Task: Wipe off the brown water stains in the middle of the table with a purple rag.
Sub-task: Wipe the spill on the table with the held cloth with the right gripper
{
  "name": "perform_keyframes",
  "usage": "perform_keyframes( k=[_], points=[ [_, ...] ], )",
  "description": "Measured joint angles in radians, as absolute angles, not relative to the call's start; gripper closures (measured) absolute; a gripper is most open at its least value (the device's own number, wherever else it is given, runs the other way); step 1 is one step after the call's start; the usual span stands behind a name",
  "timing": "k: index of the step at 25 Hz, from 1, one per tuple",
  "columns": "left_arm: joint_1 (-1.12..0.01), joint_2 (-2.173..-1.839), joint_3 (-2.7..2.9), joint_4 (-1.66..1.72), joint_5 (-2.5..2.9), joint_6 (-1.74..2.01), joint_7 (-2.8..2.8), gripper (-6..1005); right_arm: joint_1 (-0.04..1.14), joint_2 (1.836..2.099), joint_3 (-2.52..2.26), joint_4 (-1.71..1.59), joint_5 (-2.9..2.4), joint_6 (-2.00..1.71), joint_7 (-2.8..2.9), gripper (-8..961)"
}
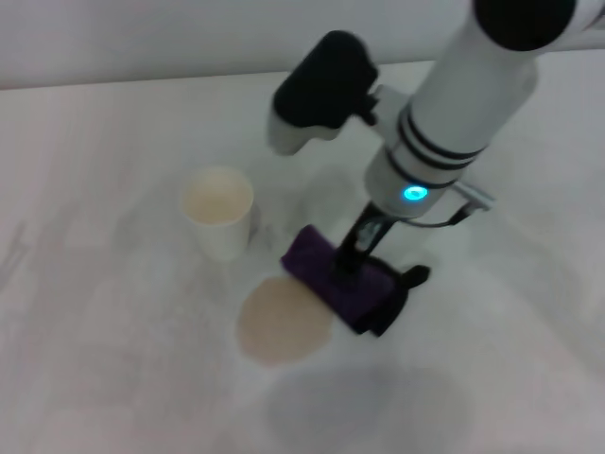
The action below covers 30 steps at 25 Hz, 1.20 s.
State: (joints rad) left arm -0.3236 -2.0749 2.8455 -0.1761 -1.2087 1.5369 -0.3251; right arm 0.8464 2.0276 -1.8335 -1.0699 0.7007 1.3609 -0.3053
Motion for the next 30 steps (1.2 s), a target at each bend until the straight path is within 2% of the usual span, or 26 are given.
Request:
perform_keyframes(
  k=[8, 19, 30],
  points=[
    [-0.329, -2.076, 2.845, -0.174, -1.202, 1.537, -0.325, 106, 0.969, 2.028, -2.068, -1.038, 0.891, 1.291, -0.272, 866],
    [-0.329, -2.077, 2.845, -0.163, -1.199, 1.537, -0.325, 106, 1.04, 2.028, -2.199, -0.972, 1.128, 1.228, -0.364, 866],
    [-0.321, -2.077, 2.846, -0.148, -1.192, 1.535, -0.296, 106, 1.135, 2.028, -2.221, -0.813, 1.083, 1.163, -0.311, 866]
  ],
)
